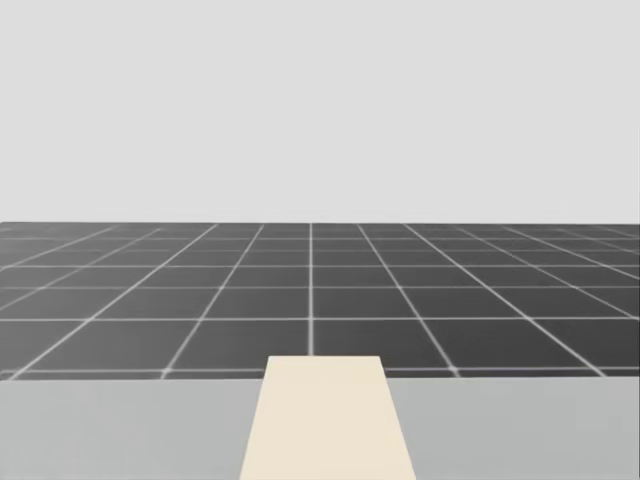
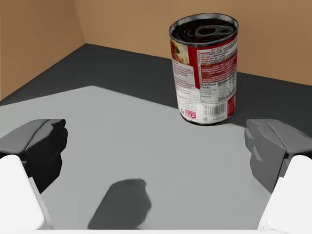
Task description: Retrieve the object from inside the box.
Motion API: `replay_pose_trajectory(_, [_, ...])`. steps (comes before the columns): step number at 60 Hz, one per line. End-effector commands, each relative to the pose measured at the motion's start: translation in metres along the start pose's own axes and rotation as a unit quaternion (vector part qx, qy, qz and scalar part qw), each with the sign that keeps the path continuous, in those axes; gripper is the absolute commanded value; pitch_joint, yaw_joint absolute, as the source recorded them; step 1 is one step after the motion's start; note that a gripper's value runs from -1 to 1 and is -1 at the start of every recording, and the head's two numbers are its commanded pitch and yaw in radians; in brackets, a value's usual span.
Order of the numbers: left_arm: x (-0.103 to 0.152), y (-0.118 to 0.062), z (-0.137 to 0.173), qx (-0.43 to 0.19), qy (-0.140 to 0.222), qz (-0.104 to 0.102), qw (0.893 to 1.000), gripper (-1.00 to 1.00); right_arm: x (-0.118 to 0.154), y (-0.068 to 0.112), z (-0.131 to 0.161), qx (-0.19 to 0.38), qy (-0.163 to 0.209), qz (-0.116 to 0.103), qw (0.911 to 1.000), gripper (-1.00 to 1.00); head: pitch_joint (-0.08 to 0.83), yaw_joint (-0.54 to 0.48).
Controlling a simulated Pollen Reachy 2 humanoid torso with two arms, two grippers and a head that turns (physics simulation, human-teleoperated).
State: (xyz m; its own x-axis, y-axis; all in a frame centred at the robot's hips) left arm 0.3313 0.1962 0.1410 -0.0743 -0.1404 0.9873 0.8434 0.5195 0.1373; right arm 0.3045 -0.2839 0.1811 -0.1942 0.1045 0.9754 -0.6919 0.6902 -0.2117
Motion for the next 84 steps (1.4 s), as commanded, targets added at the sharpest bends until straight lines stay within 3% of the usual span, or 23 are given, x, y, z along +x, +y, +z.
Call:
replay_pose_trajectory(1, [-0.005, -0.001, -0.03, -0.032, 0.004, 0.011, 0.999, -1.0, 0.0, 0.001, 0.0, 0.003, -0.001, 0.007, 1.0, -1.0, 0.014, -0.02])
replay_pose_trajectory(27, [-0.007, -0.012, -0.092, -0.087, 0.016, 0.009, 0.996, -1.0, 0.003, 0.002, 0.005, 0.019, -0.015, 0.014, 0.9996, -1.0, 0.02, -0.03])
replay_pose_trajectory(54, [-0.005, -0.023, -0.139, -0.139, 0.029, -0.019, 0.99, -1.0, 0.006, 0.002, 0.009, 0.025, -0.02, 0.018, 0.9993, -1.0, 0.025, -0.06])
replay_pose_trajectory(55, [-0.005, -0.023, -0.141, -0.142, 0.03, -0.022, 0.989, -0.96, 0.006, 0.002, 0.009, 0.025, -0.019, 0.018, 0.9993, -1.0, 0.025, -0.06])
replay_pose_trajectory(57, [-0.005, -0.023, -0.142, -0.146, 0.032, -0.029, 0.988, -0.53, 0.006, 0.002, 0.009, 0.025, -0.019, 0.018, 0.9993, -1.0, 0.023, -0.07])
replay_pose_trajectory(58, [-0.005, -0.024, -0.143, -0.149, 0.035, -0.03, 0.988, 0.36, 0.006, 0.002, 0.009, 0.024, -0.019, 0.018, 0.9994, -1.0, 0.023, -0.07])
replay_pose_trajectory(59, [-0.004, -0.024, -0.144, -0.153, 0.036, -0.031, 0.987, 0.87, 0.006, 0.002, 0.009, 0.024, -0.018, 0.019, 0.9994, -1.0, 0.022, -0.07])
replay_pose_trajectory(62, [-0.004, -0.024, -0.144, -0.16, 0.039, -0.032, 0.986, 0.98, 0.006, 0.002, 0.009, 0.023, -0.017, 0.018, 0.9994, -1.0, 0.022, -0.07])
replay_pose_trajectory(73, [-0.006, -0.024, -0.142, -0.169, 0.045, -0.035, 0.984, 1.0, 0.006, 0.001, 0.01, 0.023, -0.014, 0.017, 0.9995, -1.0, 0.03, -0.07])
replay_pose_trajectory(84, [-0.001, -0.002, -0.113, -0.136, 0.043, -0.028, 0.989, 1.0, 0.006, 0.001, 0.01, 0.024, -0.014, 0.015, 0.9995, -1.0, 0.026, -0.06])
